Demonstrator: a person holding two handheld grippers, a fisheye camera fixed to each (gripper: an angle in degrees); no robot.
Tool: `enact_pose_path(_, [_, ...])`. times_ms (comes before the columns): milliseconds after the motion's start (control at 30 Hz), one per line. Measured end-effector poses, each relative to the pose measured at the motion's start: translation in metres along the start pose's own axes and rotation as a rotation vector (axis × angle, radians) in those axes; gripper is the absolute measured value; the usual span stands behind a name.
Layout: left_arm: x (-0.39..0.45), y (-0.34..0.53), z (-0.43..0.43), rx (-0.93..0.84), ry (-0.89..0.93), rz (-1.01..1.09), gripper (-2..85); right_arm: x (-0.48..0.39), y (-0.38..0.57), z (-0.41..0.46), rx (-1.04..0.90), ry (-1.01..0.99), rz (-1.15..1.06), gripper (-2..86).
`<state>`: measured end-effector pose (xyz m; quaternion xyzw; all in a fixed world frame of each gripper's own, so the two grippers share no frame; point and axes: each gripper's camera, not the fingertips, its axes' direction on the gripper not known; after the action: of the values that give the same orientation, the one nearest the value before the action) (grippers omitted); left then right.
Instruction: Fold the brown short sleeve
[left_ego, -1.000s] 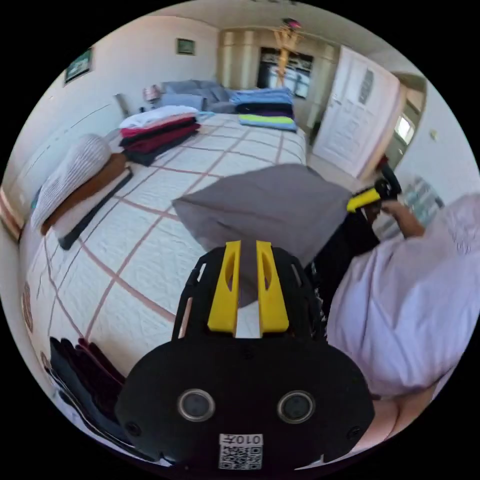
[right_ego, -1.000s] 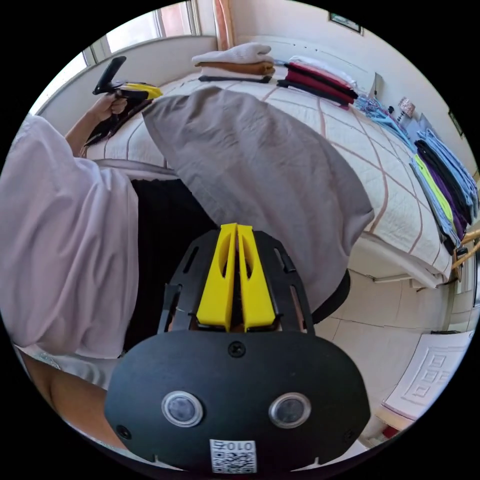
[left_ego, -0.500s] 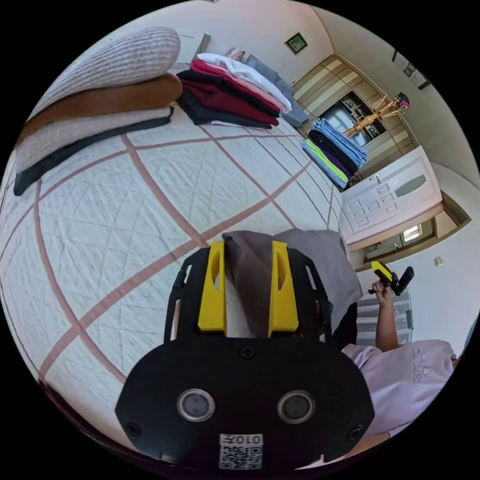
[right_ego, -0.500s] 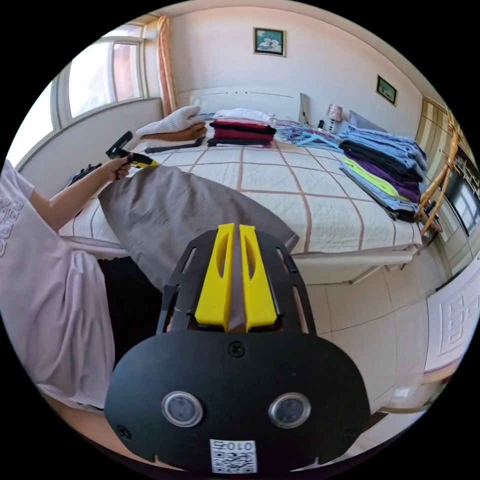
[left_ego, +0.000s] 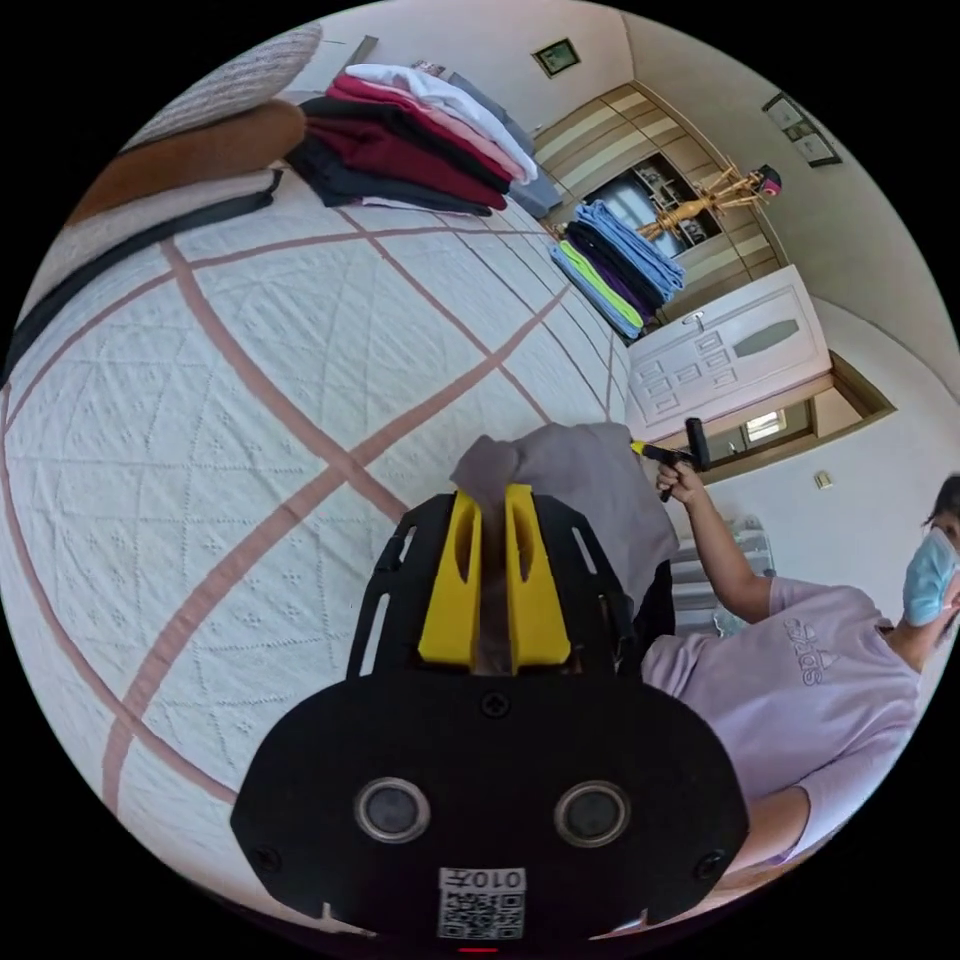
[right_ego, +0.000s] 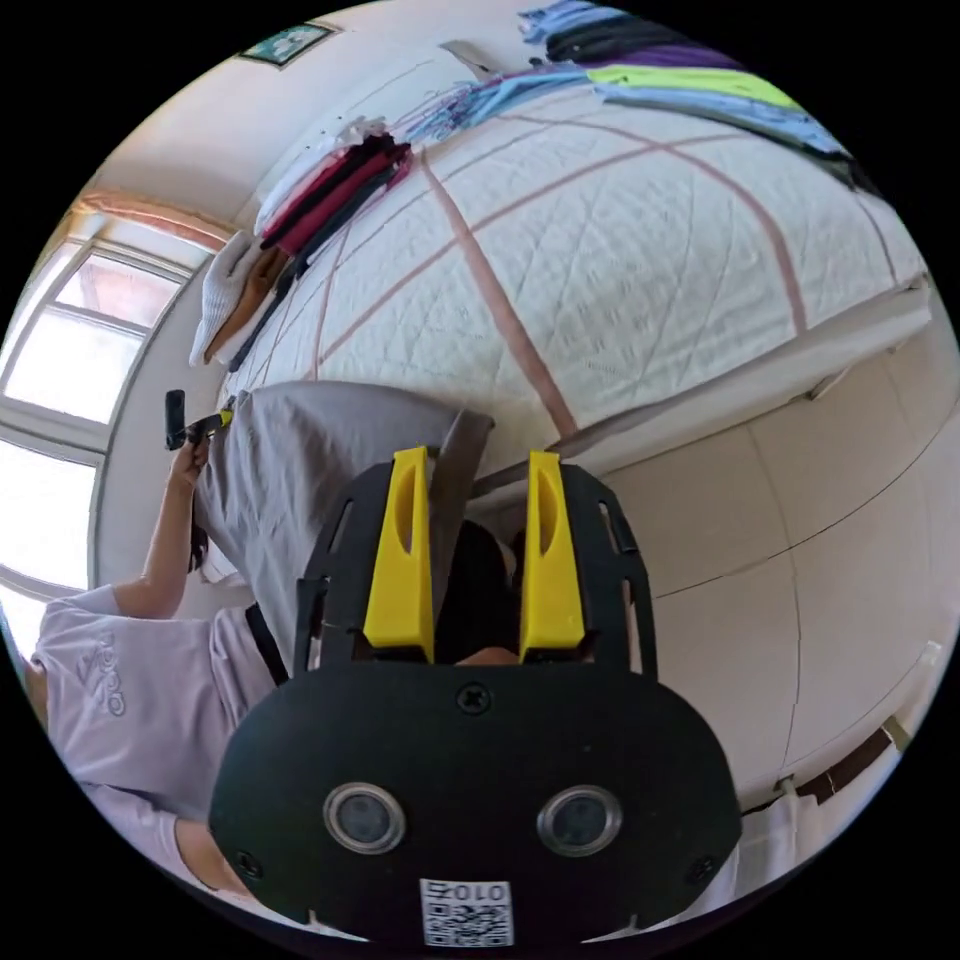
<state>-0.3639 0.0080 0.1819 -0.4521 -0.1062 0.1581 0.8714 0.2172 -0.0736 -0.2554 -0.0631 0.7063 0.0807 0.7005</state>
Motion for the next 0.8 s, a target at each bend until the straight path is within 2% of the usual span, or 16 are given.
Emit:
enact_pose_path(133, [0.002,0.008,-0.010,0.069,-0.031,0.084,4.9,-0.004,-0.012,-0.001,-0.073,-0.154,-0.083,6.4])
enact_pose_path(200, [-0.001,0.014,-0.020,0.124,-0.017,0.089,4.4,-0.015,-0.011,-0.008,-0.076,-0.160,-0.135,3.9])
enact_pose_path(300, [-0.005,0.025,-0.034,0.176,-0.013,0.088,3.8,-0.034,-0.006,-0.032,-0.044,-0.074,-0.194,2.3])
enact_pose_path(367, [-0.002,0.027,-0.042,0.180,-0.034,0.111,3.6,-0.055,-0.008,-0.072,0.062,-0.040,-0.259,1.7])
enact_pose_path(467, [0.000,0.028,-0.058,0.196,-0.072,0.133,3.2,-0.082,-0.033,-0.107,0.074,0.045,-0.325,1.4])
enact_pose_path(567, [-0.008,0.027,-0.071,0.220,-0.108,0.108,3.0,-0.103,-0.073,-0.117,0.041,0.136,-0.377,1.3])
enact_pose_path(733, [-0.037,0.028,-0.101,0.366,-0.152,-0.003,3.3,-0.119,-0.130,-0.117,0.091,0.094,-0.394,1.5])
enact_pose_path(800, [-0.048,0.021,-0.102,0.363,-0.152,-0.040,3.5,-0.122,-0.149,-0.104,0.081,0.119,-0.382,1.7])
